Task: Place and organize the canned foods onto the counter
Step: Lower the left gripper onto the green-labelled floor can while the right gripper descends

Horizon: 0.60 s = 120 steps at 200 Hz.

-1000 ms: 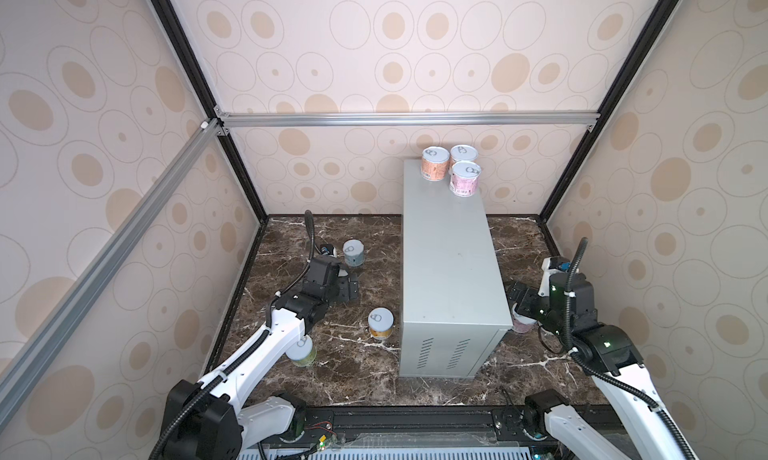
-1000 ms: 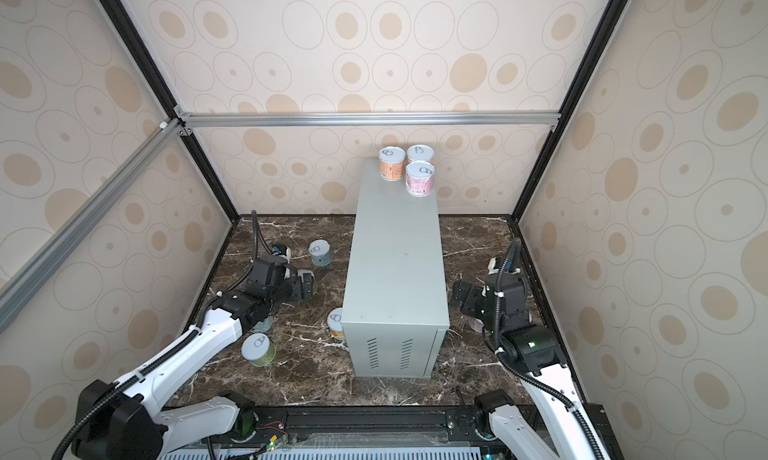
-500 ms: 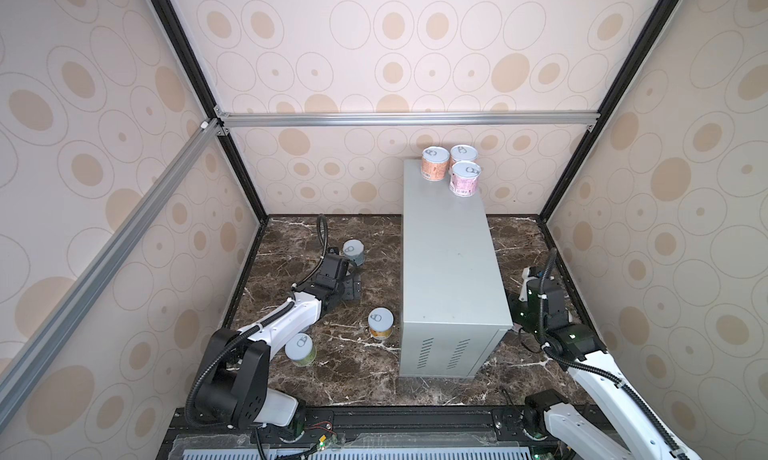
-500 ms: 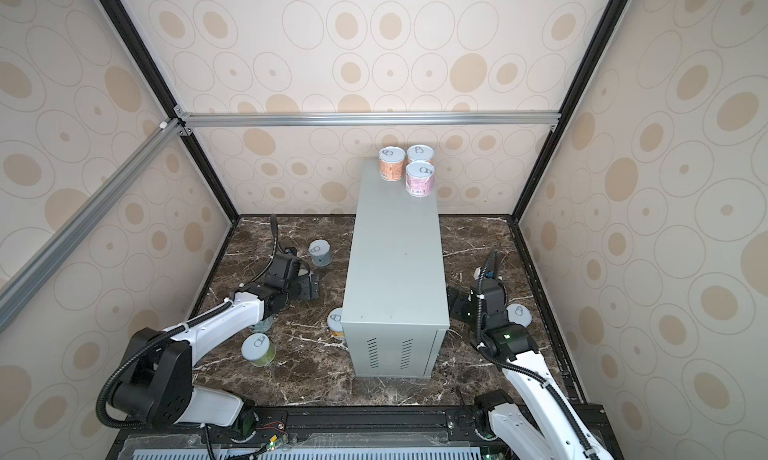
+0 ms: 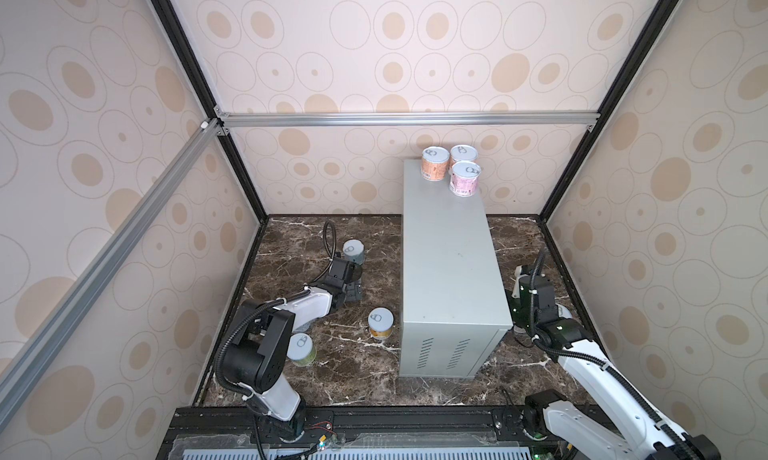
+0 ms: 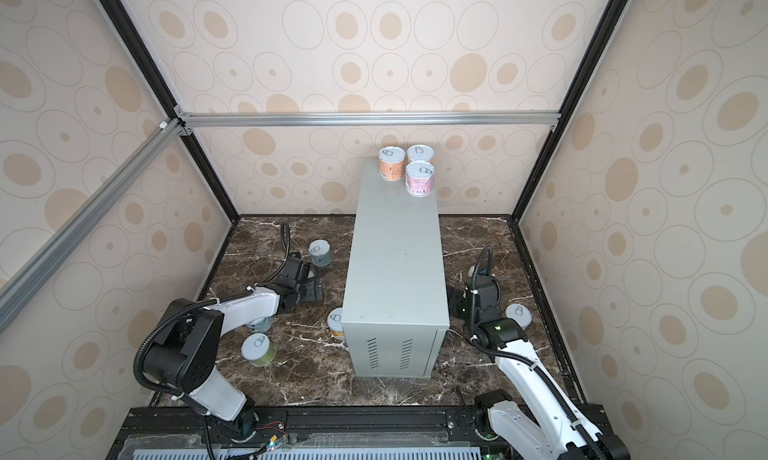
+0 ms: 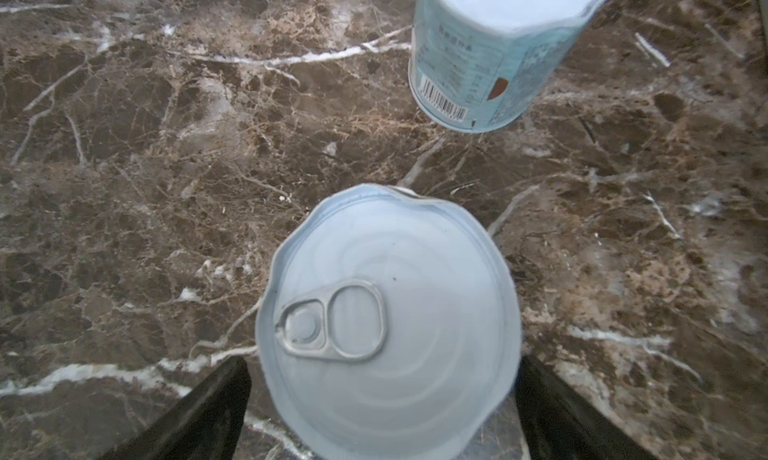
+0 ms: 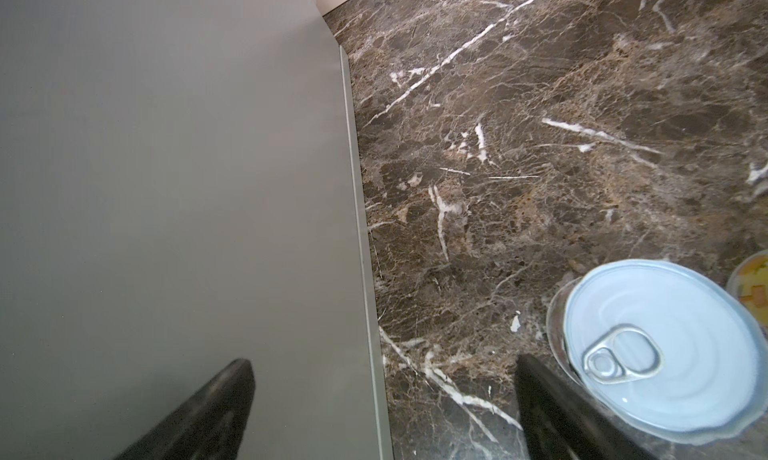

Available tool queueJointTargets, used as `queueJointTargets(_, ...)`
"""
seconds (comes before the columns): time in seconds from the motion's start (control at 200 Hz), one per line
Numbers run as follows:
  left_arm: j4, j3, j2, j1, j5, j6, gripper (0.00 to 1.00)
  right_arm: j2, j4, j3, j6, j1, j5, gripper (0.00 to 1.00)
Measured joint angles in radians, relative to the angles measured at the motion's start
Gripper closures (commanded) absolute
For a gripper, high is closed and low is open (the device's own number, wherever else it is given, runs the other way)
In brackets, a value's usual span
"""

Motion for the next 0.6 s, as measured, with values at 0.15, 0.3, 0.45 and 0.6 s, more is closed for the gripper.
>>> queueJointTargets(0.15,0.025,0.002,0.05,0.0,-0.006,-0.001,0.02,0.013,0.014,-0.005,0.0,-0.002,0.0,0.01)
queueJointTargets(0.3,0.031,0.028,0.098,0.0,-0.009,-0.001,0.05,0.029,0.025,-0.006,0.0,-0.006,-0.007,0.0)
queueJointTargets(0.45,0.046,0.06,0.133,0.002,-0.009,0.0,0.09,0.032,0.031,-0.007,0.0,-0.006,-0.006,0.0)
queueJointTargets(0.6,0.052,0.081,0.156,0.006,-0.02,0.001,0.17,0.04,0.04,-0.012,-0.001,-0.008,-0.006,0.0)
